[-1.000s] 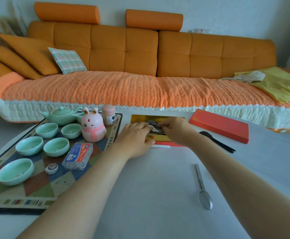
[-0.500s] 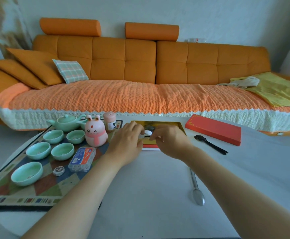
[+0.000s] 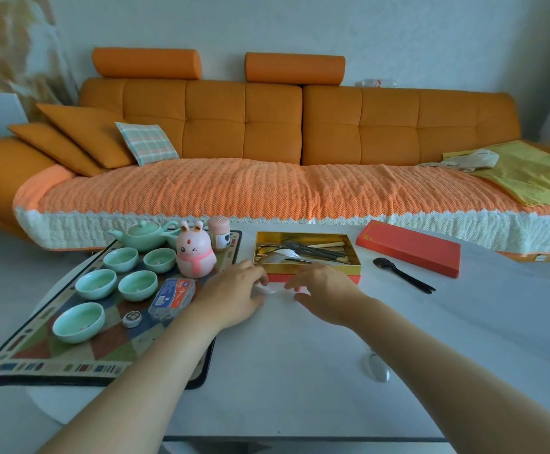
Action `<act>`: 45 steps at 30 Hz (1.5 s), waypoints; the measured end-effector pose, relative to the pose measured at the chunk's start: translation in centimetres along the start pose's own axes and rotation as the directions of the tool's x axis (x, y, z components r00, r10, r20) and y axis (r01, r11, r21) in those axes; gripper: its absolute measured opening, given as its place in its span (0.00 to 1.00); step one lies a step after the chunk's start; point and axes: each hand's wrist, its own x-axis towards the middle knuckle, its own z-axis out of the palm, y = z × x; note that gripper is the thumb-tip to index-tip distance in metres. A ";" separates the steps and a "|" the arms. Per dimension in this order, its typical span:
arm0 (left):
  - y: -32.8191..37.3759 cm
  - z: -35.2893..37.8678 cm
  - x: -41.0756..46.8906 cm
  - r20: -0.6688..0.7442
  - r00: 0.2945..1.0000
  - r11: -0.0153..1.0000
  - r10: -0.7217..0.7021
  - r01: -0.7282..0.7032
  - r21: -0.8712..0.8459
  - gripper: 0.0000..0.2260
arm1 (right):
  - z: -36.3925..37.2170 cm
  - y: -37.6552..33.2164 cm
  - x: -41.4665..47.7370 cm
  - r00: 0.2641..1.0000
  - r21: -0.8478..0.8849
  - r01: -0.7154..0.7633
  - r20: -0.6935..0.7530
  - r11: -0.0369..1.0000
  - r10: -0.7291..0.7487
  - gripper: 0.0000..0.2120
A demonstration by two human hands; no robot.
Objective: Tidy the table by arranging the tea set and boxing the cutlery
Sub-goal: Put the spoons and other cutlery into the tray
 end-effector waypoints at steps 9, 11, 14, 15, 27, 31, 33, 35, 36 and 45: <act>0.5 -0.9 1.1 -0.011 0.984 0.892 -0.180 0.158 -0.424 0.10 | -0.8 0.2 0.4 0.996 0.193 -0.013 -0.079 0.981 0.029 0.15; 0.6 -1.1 1.6 -0.050 0.976 0.860 -0.212 0.162 -0.484 0.10 | -0.9 0.5 0.6 0.988 0.185 0.032 -0.152 0.982 -0.003 0.16; 0.8 -1.2 2.6 -0.111 0.960 0.814 -0.257 0.153 -0.561 0.10 | -0.9 1.2 1.5 0.966 0.151 0.101 -0.252 0.983 -0.060 0.16; 1.0 -1.3 3.0 -0.135 0.952 0.806 -0.274 0.151 -0.573 0.10 | -0.9 1.5 1.8 0.960 0.151 0.101 -0.274 0.983 -0.057 0.16; 1.5 1.6 6.1 -0.173 0.985 1.000 -0.004 0.008 0.021 0.19 | -0.9 5.4 5.4 0.897 0.147 -0.400 -0.138 0.904 0.420 0.26; 1.5 2.1 6.4 -0.071 0.997 0.999 0.017 -0.014 0.041 0.21 | -0.8 5.2 6.6 0.876 0.083 -0.474 -0.057 0.877 0.479 0.27; 1.4 2.1 6.4 -0.029 0.999 0.998 0.016 -0.015 0.062 0.23 | -0.7 5.2 7.0 0.875 0.102 -0.478 -0.024 0.872 0.483 0.29; 1.4 2.3 6.3 0.007 1.000 0.996 0.001 -0.002 0.092 0.24 | -0.7 5.4 6.9 0.898 0.108 -0.435 -0.024 0.894 0.440 0.28; 1.5 2.3 6.3 0.017 1.000 0.994 -0.002 0.000 0.108 0.24 | -0.7 5.6 6.7 0.911 0.109 -0.406 -0.029 0.907 0.411 0.26; 2.6 2.3 6.2 0.038 0.999 0.981 -0.014 0.006 0.195 0.25 | -1.3 5.2 4.1 0.973 0.201 -0.224 -0.009 0.954 0.230 0.16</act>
